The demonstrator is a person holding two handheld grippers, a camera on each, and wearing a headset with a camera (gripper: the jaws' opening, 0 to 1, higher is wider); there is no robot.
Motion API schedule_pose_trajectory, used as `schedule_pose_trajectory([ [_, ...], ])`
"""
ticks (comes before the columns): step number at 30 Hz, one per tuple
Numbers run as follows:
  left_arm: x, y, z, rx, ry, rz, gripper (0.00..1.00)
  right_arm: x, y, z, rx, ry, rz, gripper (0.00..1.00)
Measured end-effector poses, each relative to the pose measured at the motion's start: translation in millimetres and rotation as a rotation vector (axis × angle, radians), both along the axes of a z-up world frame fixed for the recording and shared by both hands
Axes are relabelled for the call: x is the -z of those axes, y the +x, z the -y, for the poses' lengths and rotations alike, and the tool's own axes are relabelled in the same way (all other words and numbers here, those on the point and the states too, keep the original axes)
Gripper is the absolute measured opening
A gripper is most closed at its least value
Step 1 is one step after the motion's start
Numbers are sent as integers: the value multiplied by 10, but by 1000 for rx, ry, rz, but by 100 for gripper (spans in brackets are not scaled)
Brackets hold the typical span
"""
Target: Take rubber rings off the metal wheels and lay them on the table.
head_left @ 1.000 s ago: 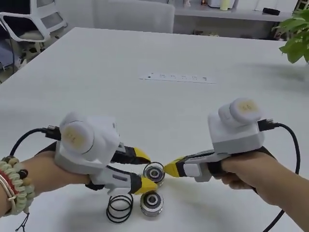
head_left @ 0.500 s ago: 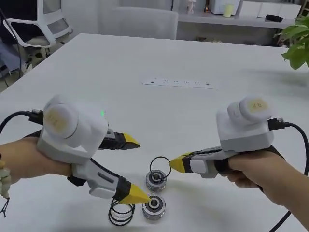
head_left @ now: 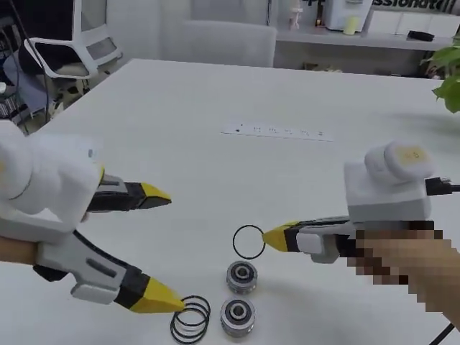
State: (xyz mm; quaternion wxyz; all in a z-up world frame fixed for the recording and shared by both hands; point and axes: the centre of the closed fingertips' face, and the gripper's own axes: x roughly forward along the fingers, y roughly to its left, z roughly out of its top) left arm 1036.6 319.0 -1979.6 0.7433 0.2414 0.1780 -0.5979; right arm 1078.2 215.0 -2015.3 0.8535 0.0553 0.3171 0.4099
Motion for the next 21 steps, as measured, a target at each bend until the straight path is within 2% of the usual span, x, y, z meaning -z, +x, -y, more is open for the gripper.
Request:
schedule_pose_trajectory([
  [4, -63, -33, -141, -41, -10, 14, 83, -27, -11, -22, -7, 7, 3, 0],
  [7, -96, -70, -223, -69, -26, 11, 84, -50, -27, -44, -17, 11, 5, 0],
  [12, -111, -110, -395, -156, -55, 24, 84, -142, -45, -87, -27, 28, 19, 0],
  [13, -105, -109, -401, -179, -68, 19, 84, -156, -49, -96, -30, 30, 22, 0],
  [15, -36, -167, -422, -198, -57, -10, 84, -186, -59, -116, -37, 35, 27, 0],
  [17, -13, -227, -415, -197, -61, -4, 85, -224, -69, -137, -43, 45, 36, 0],
  [21, -5, -314, -405, -207, -76, -25, 86, -284, -103, -179, -53, 57, 44, 0],
])
